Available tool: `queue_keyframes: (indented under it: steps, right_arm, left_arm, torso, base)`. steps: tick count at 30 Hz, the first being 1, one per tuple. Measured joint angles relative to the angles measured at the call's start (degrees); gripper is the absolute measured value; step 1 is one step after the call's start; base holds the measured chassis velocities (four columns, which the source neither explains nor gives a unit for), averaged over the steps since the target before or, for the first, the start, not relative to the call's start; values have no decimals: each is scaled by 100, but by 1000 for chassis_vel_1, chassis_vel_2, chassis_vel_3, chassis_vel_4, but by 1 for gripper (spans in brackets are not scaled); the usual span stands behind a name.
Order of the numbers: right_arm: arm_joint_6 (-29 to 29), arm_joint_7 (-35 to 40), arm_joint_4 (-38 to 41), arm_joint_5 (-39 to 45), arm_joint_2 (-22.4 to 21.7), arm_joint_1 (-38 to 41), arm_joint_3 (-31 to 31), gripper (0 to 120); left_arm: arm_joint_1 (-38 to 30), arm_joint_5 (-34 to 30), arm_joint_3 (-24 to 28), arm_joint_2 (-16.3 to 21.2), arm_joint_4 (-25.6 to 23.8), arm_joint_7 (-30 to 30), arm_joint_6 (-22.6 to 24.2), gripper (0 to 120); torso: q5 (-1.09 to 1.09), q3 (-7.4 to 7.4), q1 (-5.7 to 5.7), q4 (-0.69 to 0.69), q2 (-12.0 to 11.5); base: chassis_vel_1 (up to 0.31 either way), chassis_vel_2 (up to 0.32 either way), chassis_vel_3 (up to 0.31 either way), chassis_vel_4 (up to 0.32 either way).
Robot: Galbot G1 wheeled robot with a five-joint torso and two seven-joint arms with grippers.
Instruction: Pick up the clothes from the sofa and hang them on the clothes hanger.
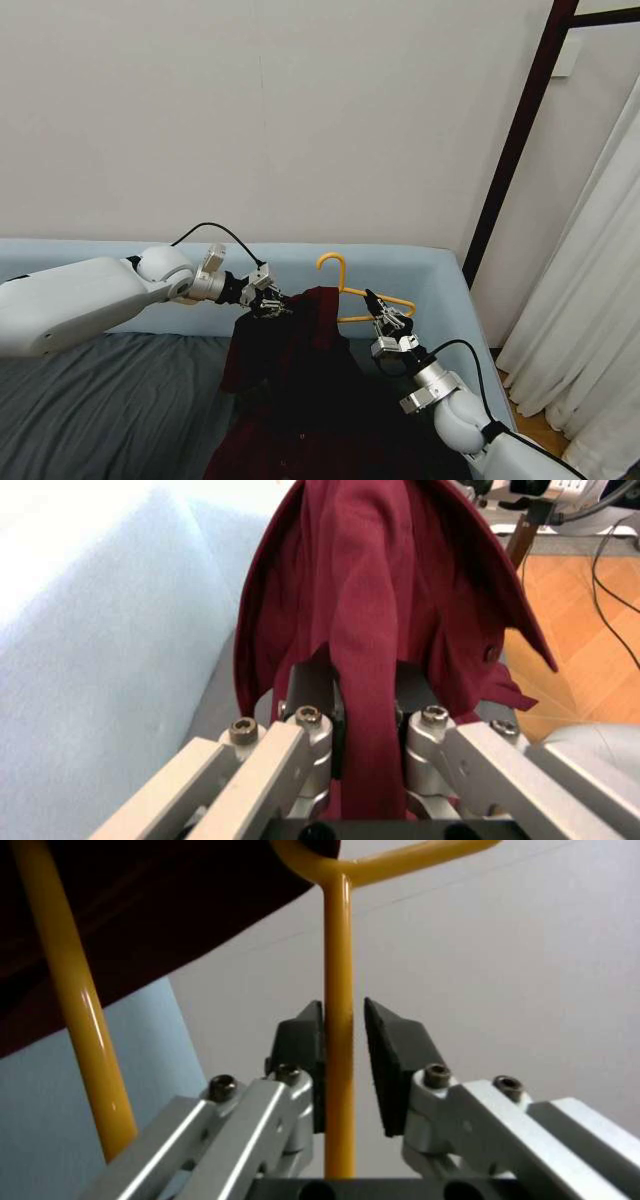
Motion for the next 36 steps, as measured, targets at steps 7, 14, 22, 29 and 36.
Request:
queue_keyframes:
  steps: [7, 14, 22, 29, 36]
  right_arm:
    - [-27, -75, 126, 188, -84, -67, -7, 42]
    - [-64, -186, 449, 786, -304, -375, 2, 68]
    - [-389, -646, 1248, 2335, -766, -1216, 155, 95]
    - [-510, -1162, 1064, 3454, -757, -1709, 338, 100]
    - [-637, -2170, 360, 5015, -706, -1457, 260, 100]
  left_arm:
    - [48, 50, -66, 34, 8, 4, -18, 7]
    - [294, 36, -257, 92, 137, 11, -34, 7]
    - [752, 49, -711, 178, 294, 86, -45, 7]
    - [1189, 189, -1068, 389, 249, 229, -65, 7]
    - [1486, 287, -1269, 645, -24, 255, -100, 7]
  torso:
    - [0, 0, 0, 0, 0]
    - [0, 0, 0, 1, 0]
    - [-2, 0, -1, -1, 0]
    - [0, -1, -1, 1, 0]
    - [-1, 0, -1, 0, 0]
  base:
    - [0, 0, 0, 0]
    - [0, 0, 0, 0]
    - [0, 0, 0, 0]
    - [0, 0, 0, 0]
    - [0, 0, 0, 0]
